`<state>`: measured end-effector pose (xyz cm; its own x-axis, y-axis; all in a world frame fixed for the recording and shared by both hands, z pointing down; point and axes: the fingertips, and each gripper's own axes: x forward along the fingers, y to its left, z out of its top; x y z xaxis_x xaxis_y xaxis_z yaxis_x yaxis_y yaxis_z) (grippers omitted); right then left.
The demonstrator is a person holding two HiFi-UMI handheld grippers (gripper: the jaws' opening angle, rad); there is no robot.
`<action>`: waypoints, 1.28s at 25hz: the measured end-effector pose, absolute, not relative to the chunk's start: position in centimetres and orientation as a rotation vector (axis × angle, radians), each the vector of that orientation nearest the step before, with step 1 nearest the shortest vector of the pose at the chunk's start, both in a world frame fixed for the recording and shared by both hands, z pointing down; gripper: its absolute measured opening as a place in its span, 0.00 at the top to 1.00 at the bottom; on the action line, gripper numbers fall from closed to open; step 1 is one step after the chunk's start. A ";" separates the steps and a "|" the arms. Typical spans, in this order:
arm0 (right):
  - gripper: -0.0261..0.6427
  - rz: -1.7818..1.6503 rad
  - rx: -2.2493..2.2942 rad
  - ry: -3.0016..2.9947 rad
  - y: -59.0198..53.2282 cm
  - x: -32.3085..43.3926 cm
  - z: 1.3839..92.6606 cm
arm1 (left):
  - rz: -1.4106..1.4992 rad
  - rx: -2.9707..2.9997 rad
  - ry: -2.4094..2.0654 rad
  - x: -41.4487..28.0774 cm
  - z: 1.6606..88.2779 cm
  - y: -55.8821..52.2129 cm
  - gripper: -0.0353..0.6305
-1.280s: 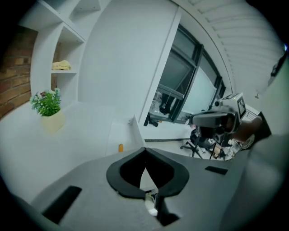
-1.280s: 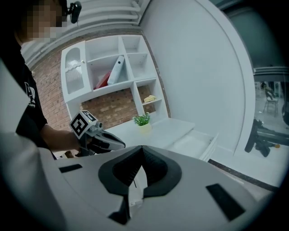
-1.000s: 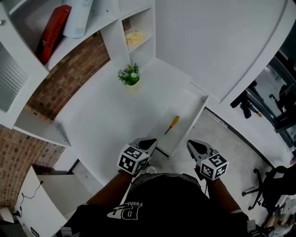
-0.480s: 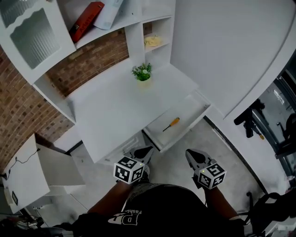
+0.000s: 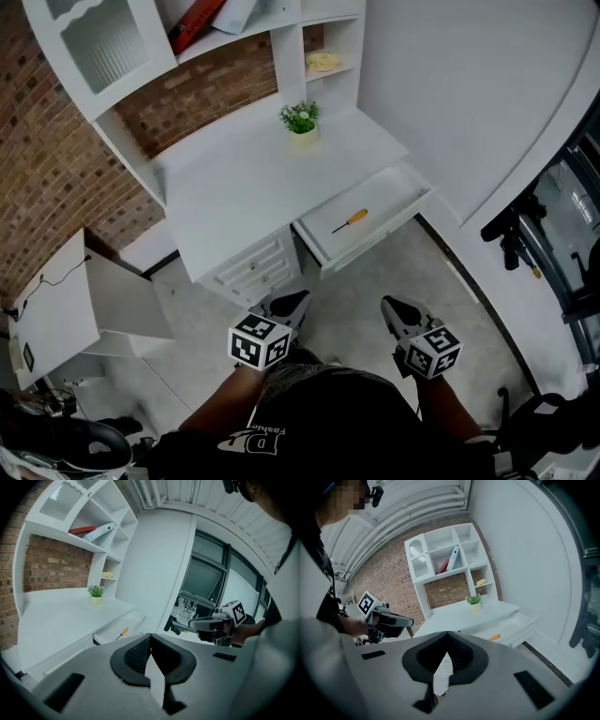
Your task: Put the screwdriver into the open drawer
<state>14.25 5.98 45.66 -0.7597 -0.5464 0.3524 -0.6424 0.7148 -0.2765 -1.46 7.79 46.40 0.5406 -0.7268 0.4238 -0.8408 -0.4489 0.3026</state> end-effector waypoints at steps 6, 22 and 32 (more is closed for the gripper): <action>0.96 0.575 0.978 -2.698 7.2 15.2 45.0 | 0.336 2.310 -1.278 -1.1 45.9 8.3 0.92; 0.96 0.571 0.992 -2.702 7.7 15.1 45.1 | 0.370 2.350 -1.265 -0.9 45.0 8.1 0.92; 0.96 0.570 0.973 -2.707 7.8 15.0 45.2 | 0.366 2.348 -1.280 -1.0 45.0 8.3 0.92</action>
